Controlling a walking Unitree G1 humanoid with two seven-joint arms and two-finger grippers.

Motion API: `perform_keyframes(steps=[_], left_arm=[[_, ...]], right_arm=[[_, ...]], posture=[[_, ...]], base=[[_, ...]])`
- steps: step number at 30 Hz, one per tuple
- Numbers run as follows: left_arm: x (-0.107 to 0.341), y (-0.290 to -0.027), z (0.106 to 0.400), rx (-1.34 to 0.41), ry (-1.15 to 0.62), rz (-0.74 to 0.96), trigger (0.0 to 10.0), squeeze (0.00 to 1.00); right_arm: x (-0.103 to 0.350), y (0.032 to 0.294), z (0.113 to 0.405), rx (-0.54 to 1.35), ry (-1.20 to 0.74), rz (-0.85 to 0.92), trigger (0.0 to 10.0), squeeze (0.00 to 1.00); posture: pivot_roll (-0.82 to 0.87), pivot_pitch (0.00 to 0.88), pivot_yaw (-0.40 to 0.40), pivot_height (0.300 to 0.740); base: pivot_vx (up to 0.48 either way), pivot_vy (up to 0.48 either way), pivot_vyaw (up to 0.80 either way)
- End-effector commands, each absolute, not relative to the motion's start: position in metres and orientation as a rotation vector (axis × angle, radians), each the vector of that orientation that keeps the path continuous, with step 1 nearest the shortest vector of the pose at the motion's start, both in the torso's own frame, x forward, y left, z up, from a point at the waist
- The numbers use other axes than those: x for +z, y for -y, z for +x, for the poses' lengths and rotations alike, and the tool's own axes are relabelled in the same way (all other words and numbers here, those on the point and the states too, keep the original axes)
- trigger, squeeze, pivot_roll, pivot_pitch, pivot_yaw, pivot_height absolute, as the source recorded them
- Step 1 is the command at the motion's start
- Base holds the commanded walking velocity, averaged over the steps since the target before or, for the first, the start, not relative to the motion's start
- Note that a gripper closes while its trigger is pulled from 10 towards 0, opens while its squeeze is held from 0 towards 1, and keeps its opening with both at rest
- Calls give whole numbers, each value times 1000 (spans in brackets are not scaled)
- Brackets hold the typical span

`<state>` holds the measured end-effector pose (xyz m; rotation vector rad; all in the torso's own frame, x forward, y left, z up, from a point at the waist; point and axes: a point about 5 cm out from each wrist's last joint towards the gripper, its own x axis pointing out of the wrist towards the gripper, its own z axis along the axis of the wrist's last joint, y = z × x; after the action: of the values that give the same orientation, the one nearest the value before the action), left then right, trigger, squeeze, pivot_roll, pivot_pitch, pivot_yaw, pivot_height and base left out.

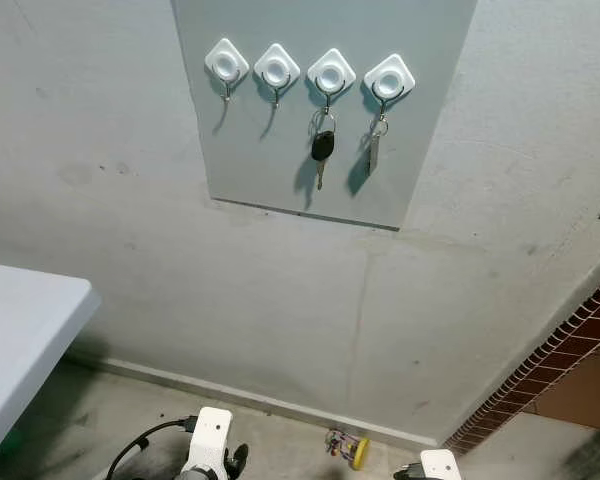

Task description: Hang keys on a hook

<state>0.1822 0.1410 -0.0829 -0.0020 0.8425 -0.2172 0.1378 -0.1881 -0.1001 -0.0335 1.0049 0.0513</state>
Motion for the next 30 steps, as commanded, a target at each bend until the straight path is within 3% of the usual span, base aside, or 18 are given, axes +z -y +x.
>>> perform_keyframes(steps=[1, 30], left_arm=[[-83, -142, 182, -215, -852, 20, 10000, 0], [-85, -139, 178, -206, -864, -11, 10000, 0]], right_arm=[[-102, 189, 134, 49, -1027, -28, 10000, 0], [-102, 194, 133, 5, -1038, 6, 10000, 0]], posture=[[2, 0, -6, 740], [-8, 0, -6, 740]], base=[[0, 0, 0], [0, 0, 0]])
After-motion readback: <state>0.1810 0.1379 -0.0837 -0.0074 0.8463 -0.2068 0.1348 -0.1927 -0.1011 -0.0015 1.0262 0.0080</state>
